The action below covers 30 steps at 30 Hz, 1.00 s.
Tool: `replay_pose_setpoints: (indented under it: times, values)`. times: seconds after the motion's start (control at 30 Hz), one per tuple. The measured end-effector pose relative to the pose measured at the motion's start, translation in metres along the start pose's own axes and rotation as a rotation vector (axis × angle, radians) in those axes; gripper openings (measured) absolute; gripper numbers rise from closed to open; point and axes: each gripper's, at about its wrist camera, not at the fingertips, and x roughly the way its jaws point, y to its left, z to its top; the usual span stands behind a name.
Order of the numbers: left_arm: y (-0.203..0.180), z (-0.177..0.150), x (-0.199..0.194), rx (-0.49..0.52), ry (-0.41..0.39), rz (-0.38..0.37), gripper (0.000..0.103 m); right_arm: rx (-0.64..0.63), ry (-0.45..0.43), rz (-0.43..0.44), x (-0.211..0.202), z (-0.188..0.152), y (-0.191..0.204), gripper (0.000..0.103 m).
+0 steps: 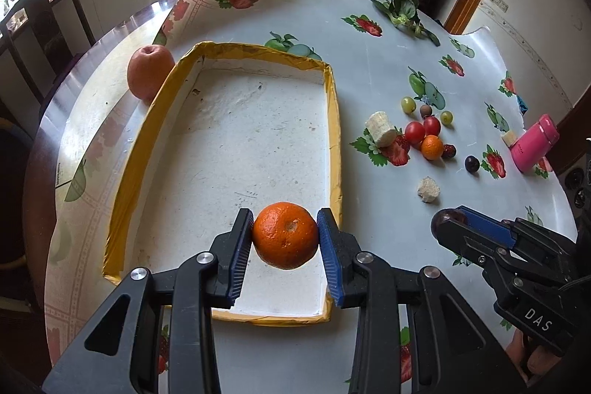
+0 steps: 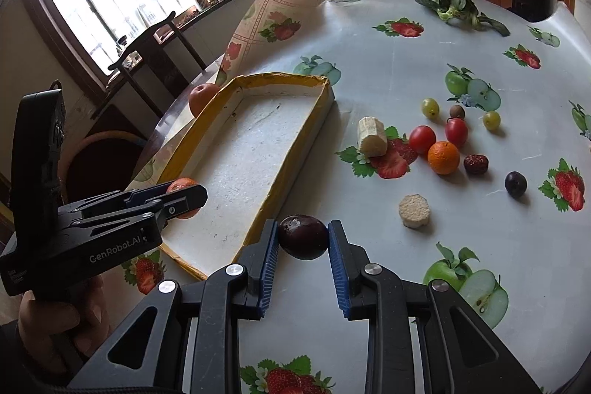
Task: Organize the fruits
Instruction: 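Carry the orange into the tray and open the left tool while the right tool releases the plum there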
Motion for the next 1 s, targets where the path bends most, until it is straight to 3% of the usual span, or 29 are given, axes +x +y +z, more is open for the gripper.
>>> replay_pose_setpoints:
  times: [0.37, 0.77, 1.0]
  values:
    - [0.049, -0.003, 0.011, -0.070, 0.031, 0.078, 0.033, -0.095, 0.030, 0.071, 0.029, 0.009, 0.055, 0.027]
    - [0.074, -0.005, 0.045, -0.104, 0.108, 0.107, 0.033, -0.264, 0.181, 0.084, 0.107, 0.002, 0.106, 0.027]
    - [0.075, -0.016, 0.061, -0.106, 0.170, 0.106, 0.034, -0.287, 0.261, 0.069, 0.134, -0.010, 0.108, 0.029]
